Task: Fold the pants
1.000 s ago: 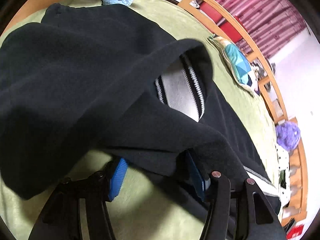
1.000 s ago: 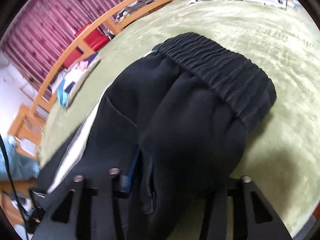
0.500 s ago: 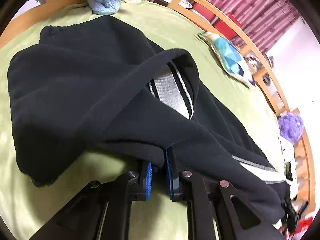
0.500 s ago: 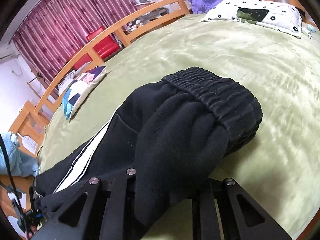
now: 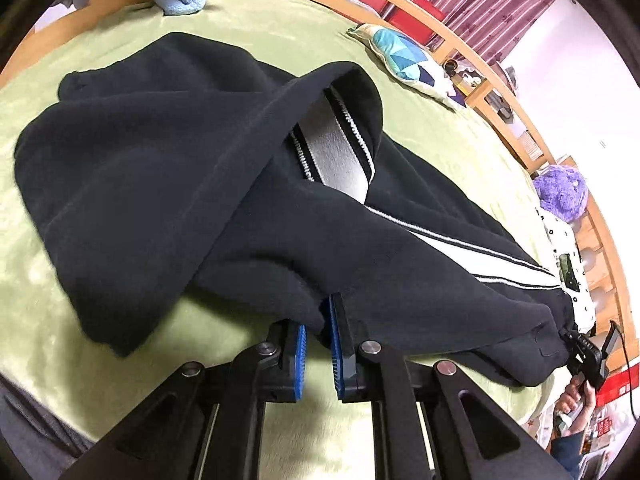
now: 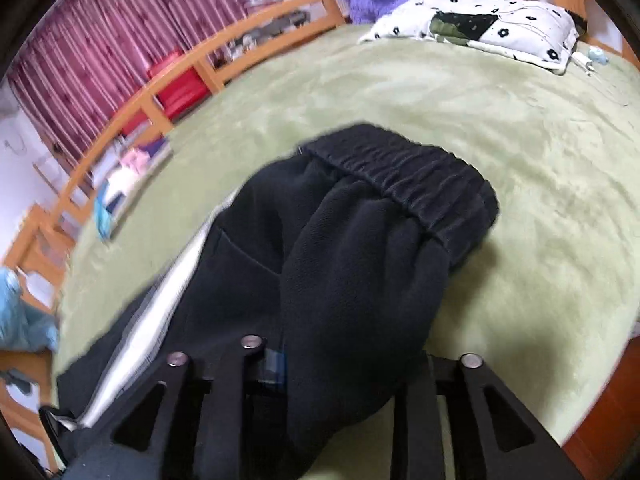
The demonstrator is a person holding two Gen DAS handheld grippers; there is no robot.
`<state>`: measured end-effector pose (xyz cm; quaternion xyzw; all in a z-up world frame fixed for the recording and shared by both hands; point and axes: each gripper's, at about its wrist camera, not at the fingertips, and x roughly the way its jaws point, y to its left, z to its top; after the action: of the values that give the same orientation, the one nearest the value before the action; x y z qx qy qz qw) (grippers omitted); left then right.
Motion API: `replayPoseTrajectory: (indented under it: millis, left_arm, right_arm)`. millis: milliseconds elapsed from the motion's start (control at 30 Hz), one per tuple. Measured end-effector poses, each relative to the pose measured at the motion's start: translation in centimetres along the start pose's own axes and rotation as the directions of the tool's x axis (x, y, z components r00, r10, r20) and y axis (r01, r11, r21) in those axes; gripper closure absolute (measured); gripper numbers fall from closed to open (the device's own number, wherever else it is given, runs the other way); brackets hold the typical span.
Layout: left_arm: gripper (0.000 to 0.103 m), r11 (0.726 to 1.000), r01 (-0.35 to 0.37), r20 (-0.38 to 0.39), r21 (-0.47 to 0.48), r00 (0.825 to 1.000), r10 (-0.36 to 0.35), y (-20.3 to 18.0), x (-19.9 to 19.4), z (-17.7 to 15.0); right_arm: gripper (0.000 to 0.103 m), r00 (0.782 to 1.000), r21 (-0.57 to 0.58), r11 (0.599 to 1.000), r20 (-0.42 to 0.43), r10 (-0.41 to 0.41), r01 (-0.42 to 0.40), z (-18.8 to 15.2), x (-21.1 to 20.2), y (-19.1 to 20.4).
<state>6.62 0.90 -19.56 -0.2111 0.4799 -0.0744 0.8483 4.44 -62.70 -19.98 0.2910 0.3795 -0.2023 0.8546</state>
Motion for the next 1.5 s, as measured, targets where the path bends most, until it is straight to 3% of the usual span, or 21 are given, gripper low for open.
replayPoseTrajectory:
  millis: [133,200,400,500,600,800,900,1033,1200,1267,1300,1333,1400,1500]
  left_arm:
    - [0.091,0.999,0.033,-0.005,0.008,0.999,-0.033,0.8,-1.7,-0.3]
    - [0.089,0.999,0.041,-0.006,0.026,0.999,-0.041,1.1,-2.8,-0.5]
    - [0.082,0.996,0.035,0.033,0.077,0.999,-0.037,0.7,-5.3,-1.7]
    - [0.056,0.996,0.03,0.057,0.083,0.998,-0.034,1.4,-7.0,-1.9]
    - [0.056,0.997,-0.009,0.095,0.071,0.995,0.002,3.0,-8.2,-1.8]
    - [0.055,0.993,-0.097,0.086,0.059,0.992,0.092,5.7,-7.0,0.2]
    - [0.055,0.991,-0.094,0.056,0.093,0.994,0.089,5.4,-5.3,1.1]
    - [0.055,0.981,-0.115,0.073,0.156,0.992,0.104,3.9,-3.2,2.7]
    - [0.055,0.977,-0.124,0.056,0.171,0.992,0.116,3.2,-0.4,5.6]
    - [0.062,0.969,-0.147,0.047,0.201,0.989,0.14,2.9,0.6,6.6]
    - [0.089,0.966,-0.143,0.041,0.214,0.99,0.137,2.8,1.0,7.0]
    - [0.095,0.963,-0.152,0.033,0.221,0.988,0.149,2.9,1.2,7.6]
    - [0.096,0.973,-0.12,0.034,0.196,0.993,0.116,3.5,0.8,8.8]
    - [0.096,0.972,-0.145,0.116,0.184,0.985,0.125,3.8,-1.4,11.4]
  right_arm:
    - [0.066,0.999,-0.03,0.999,0.038,-0.034,0.035,-2.3,-2.8,0.3]
    - [0.056,0.998,-0.051,0.998,0.052,-0.03,0.033,-3.5,-4.6,0.7]
    - [0.047,0.994,-0.109,0.994,0.112,0.002,0.011,-6.2,-10.1,3.4]
    - [0.047,0.991,-0.136,0.99,0.129,0.044,-0.026,-7.2,-11.8,5.1]
    - [0.047,0.989,-0.171,0.983,0.12,0.091,-0.07,-8.1,-12.6,7.2]
    - [0.047,0.988,-0.282,0.953,0.073,0.134,-0.108,-10.4,-12.0,12.4]
    - [0.047,0.989,-0.321,0.939,0.033,0.143,-0.125,-11.8,-10.8,14.3]
    - [0.047,0.991,-0.337,0.933,-0.011,0.132,-0.128,-13.2,-9.1,15.5]
    - [0.047,0.991,-0.324,0.937,-0.052,0.123,-0.134,-14.3,-7.5,16.3]
    - [0.047,0.991,-0.318,0.939,-0.065,0.119,-0.134,-14.4,-7.0,16.7]
    - [0.047,0.991,-0.315,0.94,-0.071,0.117,-0.134,-14.5,-6.7,16.8]
    - [0.047,0.99,-0.314,0.94,-0.074,0.116,-0.133,-14.4,-6.5,17.1]
    - [0.047,0.991,-0.312,0.941,-0.076,0.111,-0.129,-14.3,-6.2,17.4]
    - [0.047,0.991,-0.295,0.947,-0.077,0.111,-0.129,-13.7,-5.9,17.8]
